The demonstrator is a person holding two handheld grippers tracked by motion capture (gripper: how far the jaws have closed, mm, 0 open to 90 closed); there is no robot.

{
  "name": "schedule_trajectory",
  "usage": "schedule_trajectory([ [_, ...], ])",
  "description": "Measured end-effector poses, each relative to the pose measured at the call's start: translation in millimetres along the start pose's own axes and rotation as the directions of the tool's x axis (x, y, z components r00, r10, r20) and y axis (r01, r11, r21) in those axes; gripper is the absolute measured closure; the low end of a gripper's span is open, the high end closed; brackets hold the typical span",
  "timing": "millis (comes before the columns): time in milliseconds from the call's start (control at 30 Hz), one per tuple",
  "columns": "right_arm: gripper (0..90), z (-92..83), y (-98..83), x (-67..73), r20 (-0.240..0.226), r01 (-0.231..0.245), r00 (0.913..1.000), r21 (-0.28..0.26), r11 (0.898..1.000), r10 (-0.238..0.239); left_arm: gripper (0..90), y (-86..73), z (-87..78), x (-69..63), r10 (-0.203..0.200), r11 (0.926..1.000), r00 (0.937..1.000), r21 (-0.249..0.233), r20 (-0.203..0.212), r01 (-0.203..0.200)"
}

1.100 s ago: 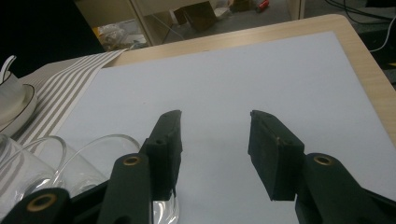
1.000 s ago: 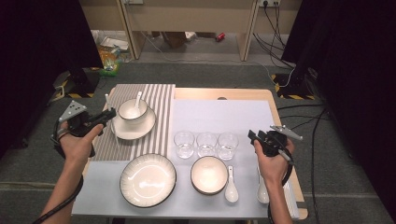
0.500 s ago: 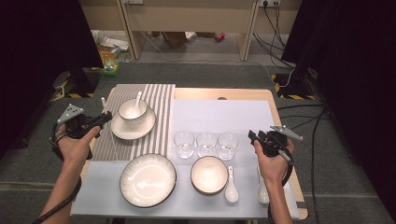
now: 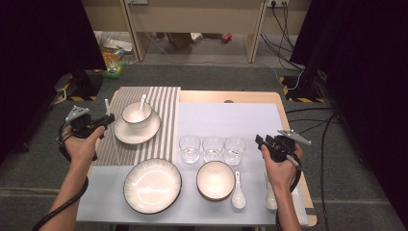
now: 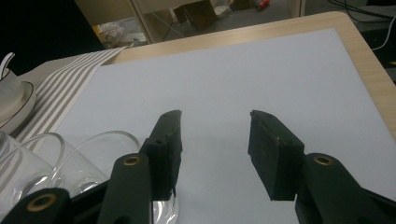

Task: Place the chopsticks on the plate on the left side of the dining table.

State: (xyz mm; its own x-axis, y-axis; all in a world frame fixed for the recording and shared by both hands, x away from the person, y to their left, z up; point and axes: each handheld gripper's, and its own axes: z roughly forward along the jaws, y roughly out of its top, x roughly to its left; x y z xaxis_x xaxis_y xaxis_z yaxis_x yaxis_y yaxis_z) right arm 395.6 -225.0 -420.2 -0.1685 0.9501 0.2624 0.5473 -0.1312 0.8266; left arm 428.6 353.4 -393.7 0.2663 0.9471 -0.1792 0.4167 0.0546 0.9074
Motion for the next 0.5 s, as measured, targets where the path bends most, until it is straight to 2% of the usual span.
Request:
schedule_trajectory([
  [67, 54.6, 0.3, -0.2, 0.0, -0.001, -0.002, 1.0000, -0.002, 1.000, 0.002, 83.3, 0.6, 6.5, -0.2, -0.002, 0.9999, 0.9997, 0.015, -0.026, 0.002],
  [267, 54.6, 0.7, -1.7, -1.4, -0.001, -0.001, 1.0000, -0.001, 1.000, 0.001, 83.4, 1.9, 32.0, 4.5, -0.049, 0.9964, 0.9954, 0.065, -0.083, 0.054],
  [500, 54.6, 1.0, -2.9, -4.1, -0.001, -0.007, 1.0000, 0.001, 1.000, 0.007, 83.4, 0.2, 58.1, 15.7, -0.103, 0.9843, 0.9865, 0.130, -0.128, 0.119],
])
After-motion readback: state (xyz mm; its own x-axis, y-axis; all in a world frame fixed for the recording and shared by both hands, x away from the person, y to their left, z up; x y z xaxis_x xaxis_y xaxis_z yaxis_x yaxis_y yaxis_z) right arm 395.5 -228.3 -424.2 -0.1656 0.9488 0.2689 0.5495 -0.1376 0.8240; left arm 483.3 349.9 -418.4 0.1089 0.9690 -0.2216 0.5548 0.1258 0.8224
